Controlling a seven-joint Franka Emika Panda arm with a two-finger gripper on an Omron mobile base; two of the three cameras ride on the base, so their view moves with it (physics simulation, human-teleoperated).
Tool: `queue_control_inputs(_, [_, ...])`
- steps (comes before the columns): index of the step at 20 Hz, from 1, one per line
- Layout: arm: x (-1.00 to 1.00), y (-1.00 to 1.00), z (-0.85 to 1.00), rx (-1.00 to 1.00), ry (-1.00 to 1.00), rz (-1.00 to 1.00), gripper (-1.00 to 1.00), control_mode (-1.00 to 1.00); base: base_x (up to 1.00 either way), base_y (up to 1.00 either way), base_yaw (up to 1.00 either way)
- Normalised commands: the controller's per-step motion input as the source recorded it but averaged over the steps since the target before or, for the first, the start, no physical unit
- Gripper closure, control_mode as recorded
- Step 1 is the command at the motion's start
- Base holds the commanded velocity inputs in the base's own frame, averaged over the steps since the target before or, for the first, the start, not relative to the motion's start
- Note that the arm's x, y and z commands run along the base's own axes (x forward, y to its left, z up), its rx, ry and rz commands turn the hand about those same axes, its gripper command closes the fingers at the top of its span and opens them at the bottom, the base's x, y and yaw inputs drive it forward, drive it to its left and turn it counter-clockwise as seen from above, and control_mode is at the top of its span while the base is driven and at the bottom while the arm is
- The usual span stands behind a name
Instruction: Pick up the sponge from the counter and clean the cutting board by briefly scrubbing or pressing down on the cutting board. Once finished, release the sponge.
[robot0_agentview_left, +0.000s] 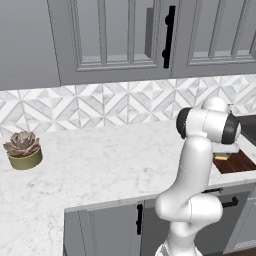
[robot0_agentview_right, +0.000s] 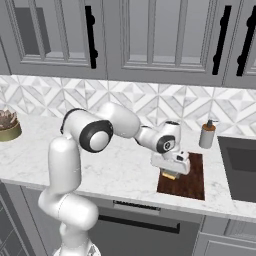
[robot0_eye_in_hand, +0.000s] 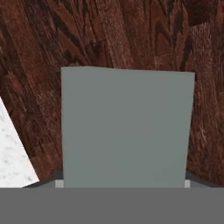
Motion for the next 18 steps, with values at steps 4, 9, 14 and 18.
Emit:
queue_control_inputs(4, [0.65, 0.18, 0.0, 0.0, 0.0, 0.0, 1.0, -1.0, 0.0, 0.0, 0.0])
queue_control_inputs(9, [0.8, 0.0, 0.0, 0.0, 0.01, 0.0, 1.0, -1.0, 0.0, 0.0, 0.0])
queue_control_inputs(14, [0.7, 0.0, -0.02, 0.0, 0.05, 0.0, 1.0, -1.0, 0.0, 0.0, 0.0])
queue_control_inputs(18, [0.25, 0.07, -0.2, 0.0, 0.06, 0.0, 1.0, -1.0, 0.0, 0.0, 0.0])
